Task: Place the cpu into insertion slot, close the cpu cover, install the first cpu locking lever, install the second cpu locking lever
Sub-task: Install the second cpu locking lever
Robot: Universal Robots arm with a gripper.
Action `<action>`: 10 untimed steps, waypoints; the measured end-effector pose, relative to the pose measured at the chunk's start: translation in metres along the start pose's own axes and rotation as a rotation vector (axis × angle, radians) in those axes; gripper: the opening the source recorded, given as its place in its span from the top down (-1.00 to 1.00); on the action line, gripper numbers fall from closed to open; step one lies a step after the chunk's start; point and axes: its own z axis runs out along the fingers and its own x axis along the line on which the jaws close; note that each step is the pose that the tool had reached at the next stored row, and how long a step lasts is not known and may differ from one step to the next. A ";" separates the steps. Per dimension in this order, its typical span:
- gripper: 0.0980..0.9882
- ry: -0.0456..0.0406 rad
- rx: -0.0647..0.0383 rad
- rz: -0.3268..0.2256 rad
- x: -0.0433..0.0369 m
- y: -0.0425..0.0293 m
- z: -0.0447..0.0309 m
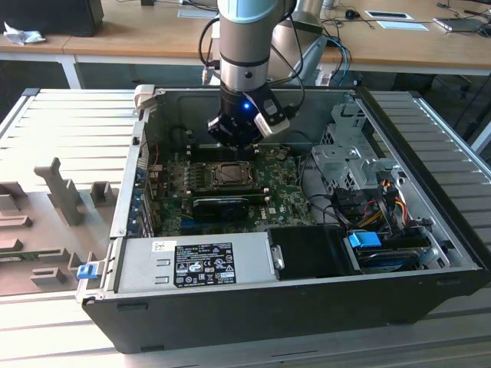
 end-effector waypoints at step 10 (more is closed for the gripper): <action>0.98 -0.0001 -0.001 0.000 0.0004 -0.0072 -0.0006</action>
